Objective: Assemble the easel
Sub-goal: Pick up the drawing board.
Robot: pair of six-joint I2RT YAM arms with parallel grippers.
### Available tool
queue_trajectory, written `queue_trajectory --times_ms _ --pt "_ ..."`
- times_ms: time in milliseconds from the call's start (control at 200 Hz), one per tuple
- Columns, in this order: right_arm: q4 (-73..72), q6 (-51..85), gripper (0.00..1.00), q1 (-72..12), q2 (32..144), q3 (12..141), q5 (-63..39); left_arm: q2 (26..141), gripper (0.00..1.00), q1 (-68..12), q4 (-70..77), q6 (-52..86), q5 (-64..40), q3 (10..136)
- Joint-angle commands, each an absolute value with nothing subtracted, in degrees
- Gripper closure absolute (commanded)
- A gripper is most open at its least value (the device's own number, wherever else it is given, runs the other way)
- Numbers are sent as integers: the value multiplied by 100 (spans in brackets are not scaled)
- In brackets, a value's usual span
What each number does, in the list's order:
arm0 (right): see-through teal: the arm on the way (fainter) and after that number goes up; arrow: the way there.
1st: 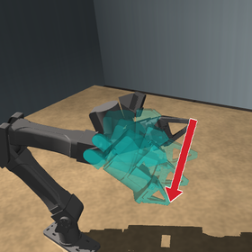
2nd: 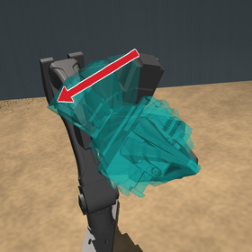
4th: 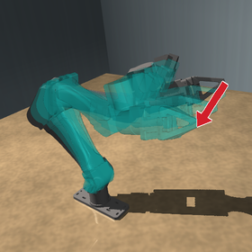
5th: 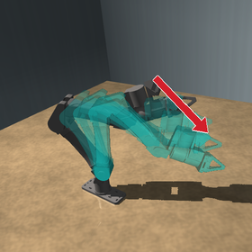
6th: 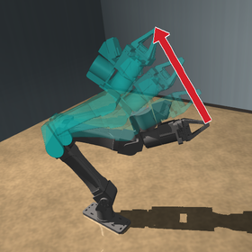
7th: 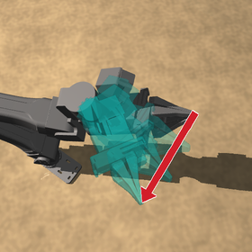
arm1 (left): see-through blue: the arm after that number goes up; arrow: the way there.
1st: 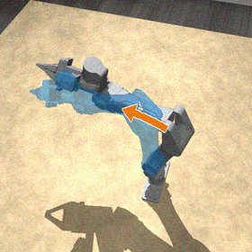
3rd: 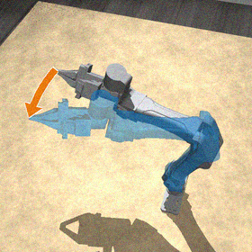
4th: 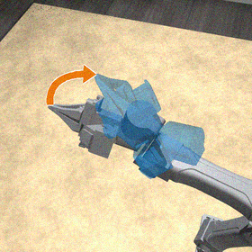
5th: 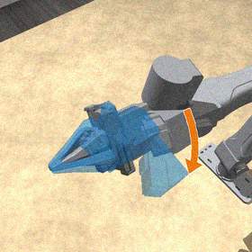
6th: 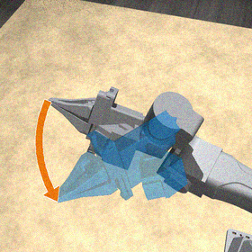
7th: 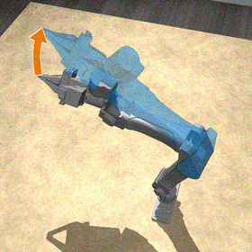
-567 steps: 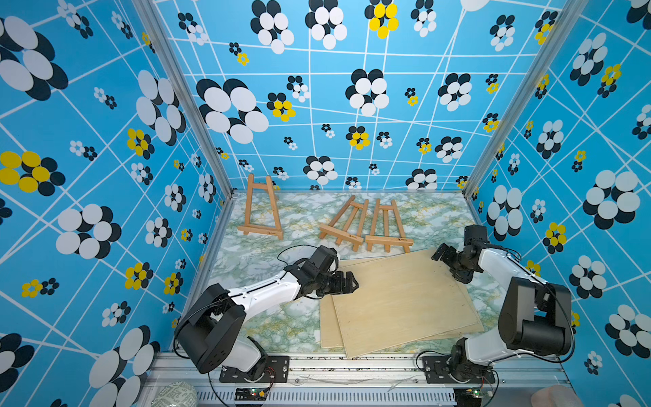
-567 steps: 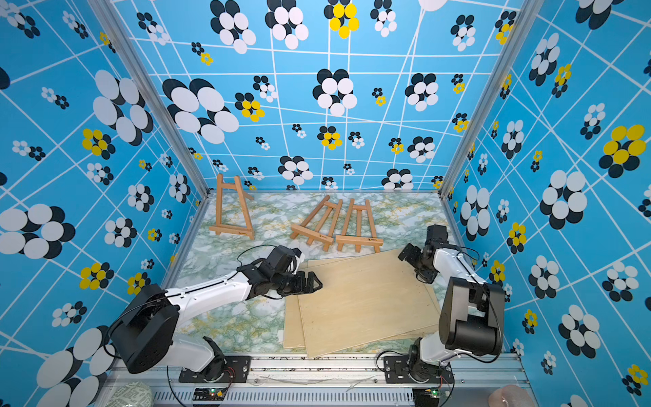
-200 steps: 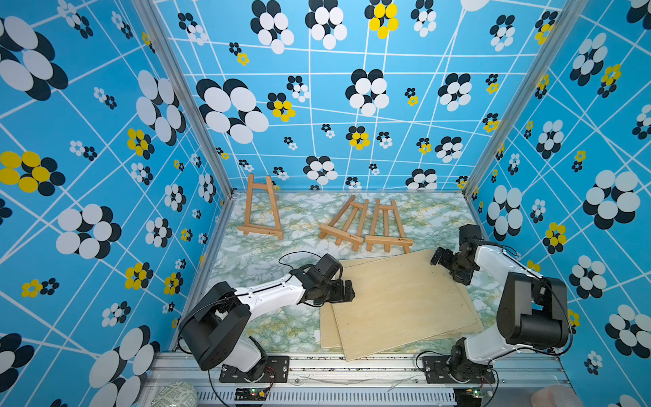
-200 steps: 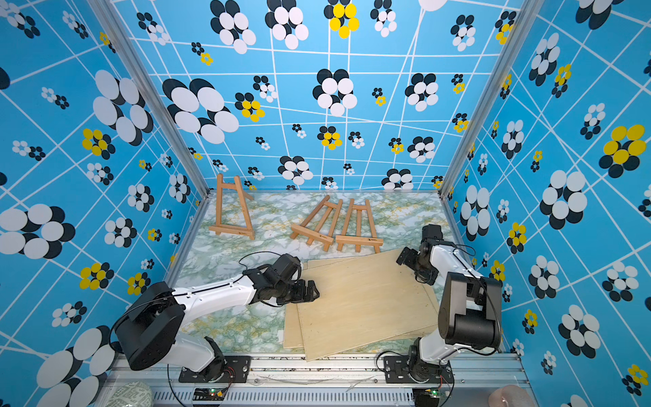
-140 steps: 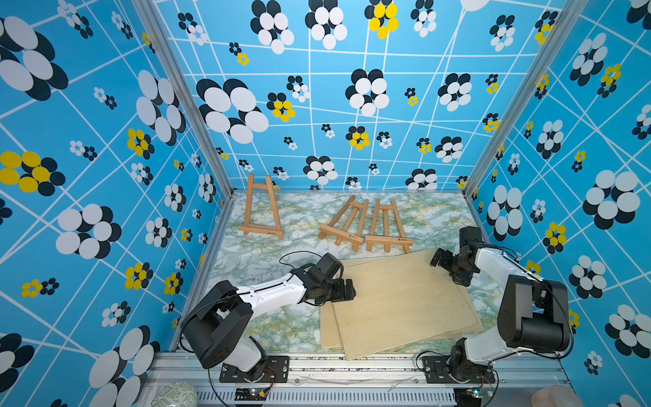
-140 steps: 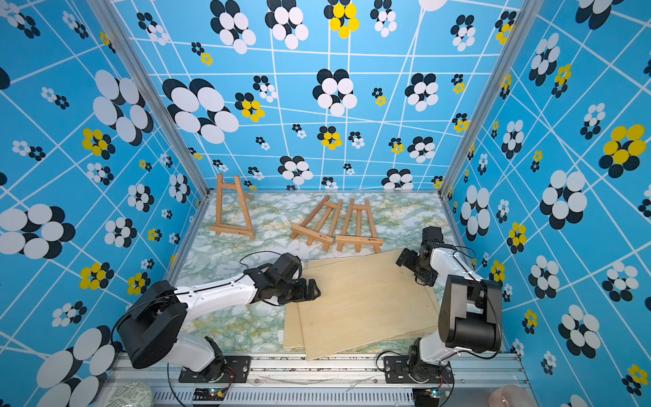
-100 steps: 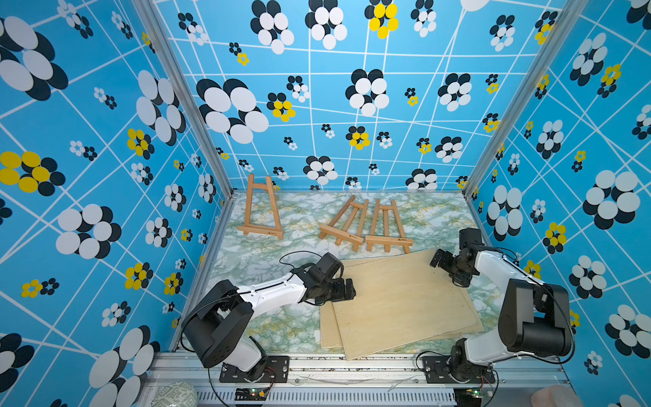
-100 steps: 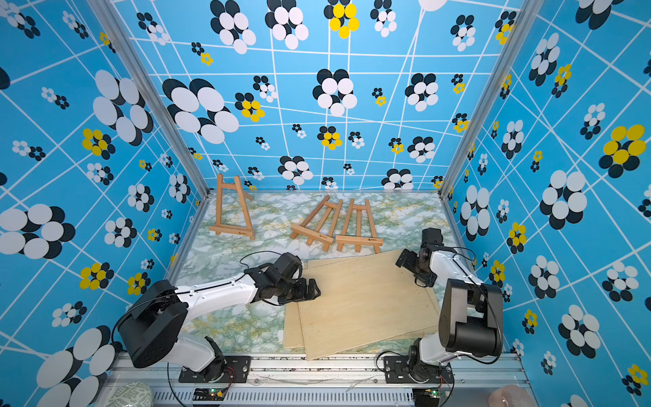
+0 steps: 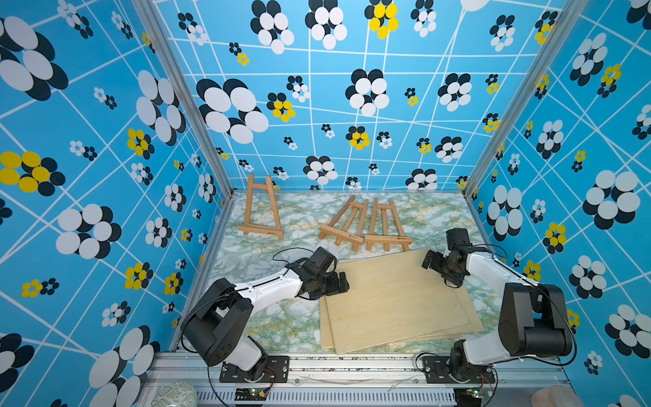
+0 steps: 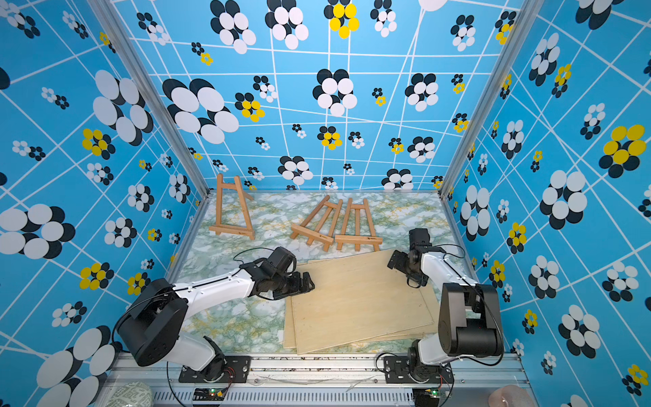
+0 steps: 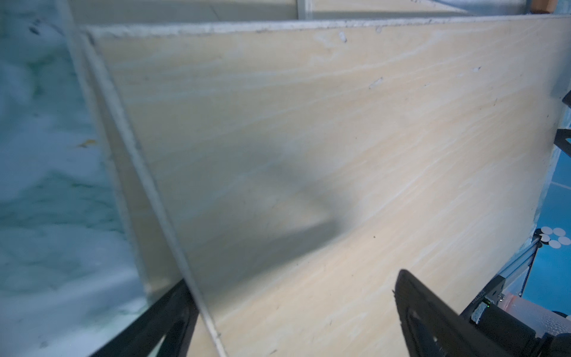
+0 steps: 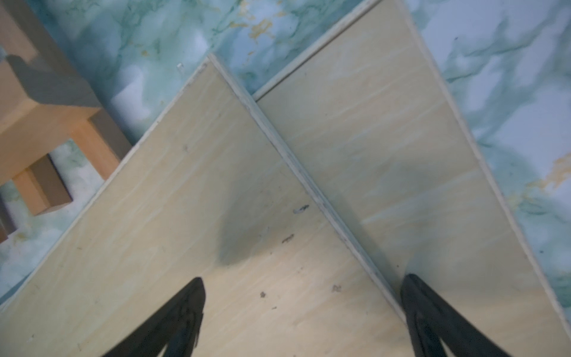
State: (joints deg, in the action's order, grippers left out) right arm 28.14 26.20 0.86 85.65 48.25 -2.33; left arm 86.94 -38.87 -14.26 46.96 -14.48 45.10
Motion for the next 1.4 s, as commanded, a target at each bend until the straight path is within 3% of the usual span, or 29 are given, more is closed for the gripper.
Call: queue_trajectory --times_ms 0,510,670,1050,1254,1394 --pt "3298 3125 1 -461 8507 4790 -1850 9116 1 -3874 -1033 4453 -1921 4500" --pt "3572 3155 0 -1185 8224 4768 -2031 9393 2 -2664 -1467 3641 -2509 4919" --pt "4083 2707 0 -1186 8190 4945 -1614 9510 2 -2406 -1666 3432 -2628 5054" --pt "4826 2088 1 -1183 8019 5148 -844 8538 1 -2128 -2666 3039 -2181 4809" --pt "4842 2149 1 -1169 7946 4979 -929 8179 1 -1763 -2764 2910 -2417 4410" --pt "5028 2140 1 -1117 7893 4973 -363 7939 1 -1740 -2917 2852 -2530 4240"
